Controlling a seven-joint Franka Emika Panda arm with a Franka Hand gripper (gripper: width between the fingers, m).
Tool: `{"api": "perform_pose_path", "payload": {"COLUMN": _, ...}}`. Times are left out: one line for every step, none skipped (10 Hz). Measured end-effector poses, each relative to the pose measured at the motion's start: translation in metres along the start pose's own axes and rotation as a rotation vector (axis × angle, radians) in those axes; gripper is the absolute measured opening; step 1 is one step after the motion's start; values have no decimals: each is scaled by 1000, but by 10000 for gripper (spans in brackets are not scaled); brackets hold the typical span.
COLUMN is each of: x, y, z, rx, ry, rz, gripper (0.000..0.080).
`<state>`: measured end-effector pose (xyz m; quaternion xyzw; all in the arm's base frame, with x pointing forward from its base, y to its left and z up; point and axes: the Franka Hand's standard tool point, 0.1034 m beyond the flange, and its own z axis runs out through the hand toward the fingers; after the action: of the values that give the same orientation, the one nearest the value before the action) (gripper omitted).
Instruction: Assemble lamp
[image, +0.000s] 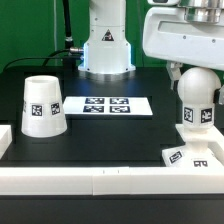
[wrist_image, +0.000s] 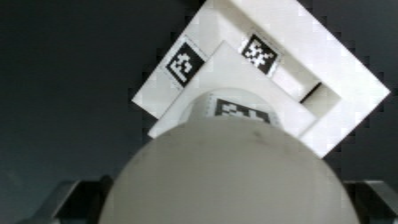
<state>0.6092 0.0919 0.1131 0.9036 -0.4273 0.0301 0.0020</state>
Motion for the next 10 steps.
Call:
{"api": "perform_pose_path", "payload": {"x": 0, "y": 0, "z": 0, "rx": 0, "ry": 0, "rz": -43, "gripper": 586}}
{"api": "perform_pose_path", "payload": {"x": 0, "y": 0, "z": -1, "rx": 2, "ry": 0, "rz": -90, "gripper": 673}}
{"api": "perform_pose_path", "payload": {"x": 0, "y": -1, "z": -2, "rx": 2, "ry": 4, "rz": -224, "gripper": 694}}
{"api": "perform_pose_path", "payload": {"x": 0, "y": -2, "z": -3, "rx": 4, "ry": 5, "rz": -376, "gripper": 694}}
{"api": "perform_pose_path", "payload": {"x": 0, "y": -3, "z": -4, "rx": 7, "ry": 5, "rz": -458, "gripper": 698}}
{"api": "perform_pose_path", "payload": {"x": 0, "y": -2, "z": -3, "rx": 5, "ry": 5, "rz": -515, "gripper": 698}}
{"api": "perform_pose_path", "payload": {"x": 0, "y": -2, "z": -3, "rx": 4, "ry": 5, "rz": -592, "gripper": 699}}
{"api": "perform_pose_path", "payload": {"x": 0, "y": -2, "z": -3, "rx": 4, "ry": 5, "rz": -651, "gripper": 699}}
{"api": "perform_pose_path", "payload": {"x": 0, "y": -2, "z": -3, "rx": 3, "ry": 5, "rz": -749, "gripper": 699}}
{"api": "perform_pose_path", "payload": {"x": 0, "y": -2, "z": -3, "rx": 2, "ry": 4, "rz": -880, "gripper": 699}}
